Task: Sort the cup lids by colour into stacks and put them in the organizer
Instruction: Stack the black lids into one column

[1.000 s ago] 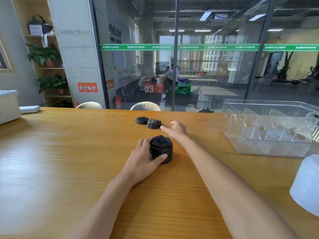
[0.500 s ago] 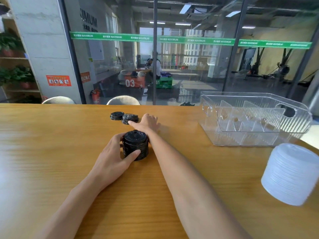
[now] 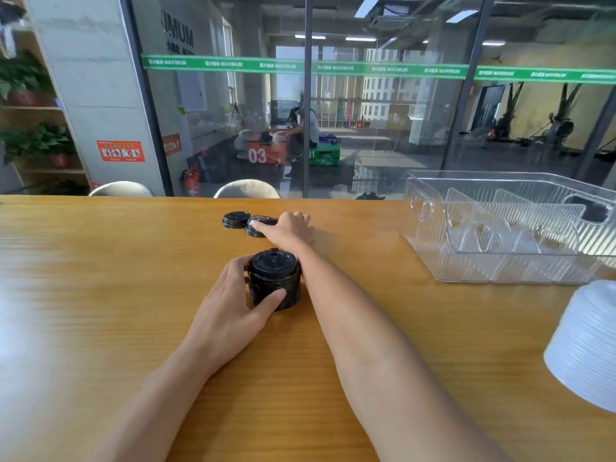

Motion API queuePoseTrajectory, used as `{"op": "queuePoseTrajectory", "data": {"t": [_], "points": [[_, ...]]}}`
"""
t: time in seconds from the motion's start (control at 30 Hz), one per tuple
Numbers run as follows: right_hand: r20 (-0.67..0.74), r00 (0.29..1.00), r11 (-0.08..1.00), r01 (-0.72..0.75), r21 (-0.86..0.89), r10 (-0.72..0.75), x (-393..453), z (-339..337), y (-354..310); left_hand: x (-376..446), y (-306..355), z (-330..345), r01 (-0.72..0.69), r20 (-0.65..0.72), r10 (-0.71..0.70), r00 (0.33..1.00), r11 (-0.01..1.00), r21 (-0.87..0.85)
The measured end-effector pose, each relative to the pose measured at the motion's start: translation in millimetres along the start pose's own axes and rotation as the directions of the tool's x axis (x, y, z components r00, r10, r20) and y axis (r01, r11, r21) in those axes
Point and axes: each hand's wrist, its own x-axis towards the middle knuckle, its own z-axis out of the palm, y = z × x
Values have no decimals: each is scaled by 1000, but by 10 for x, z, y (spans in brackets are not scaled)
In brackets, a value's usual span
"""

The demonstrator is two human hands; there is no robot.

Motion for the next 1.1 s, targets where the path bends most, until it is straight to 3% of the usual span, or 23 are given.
{"op": "queuePoseTrajectory", "data": {"t": [0.17, 0.5, 0.8, 1.1], "points": [[6, 1000, 1000, 1, -1, -1, 2, 9, 29, -6, 13, 9, 9, 0, -9, 1000, 1000, 9], [-1, 998, 935, -53, 350, 57, -78, -137, 120, -5, 44, -11, 14, 16, -14, 1000, 1000, 16], [14, 998, 866, -56, 498, 56, -317, -480, 276, -14, 64, -53, 27, 43, -26, 999, 999, -22], [-30, 999, 832, 54, 552, -45, -774, -846, 445, -38, 105, -118, 49, 93, -40, 995, 994, -101]]}}
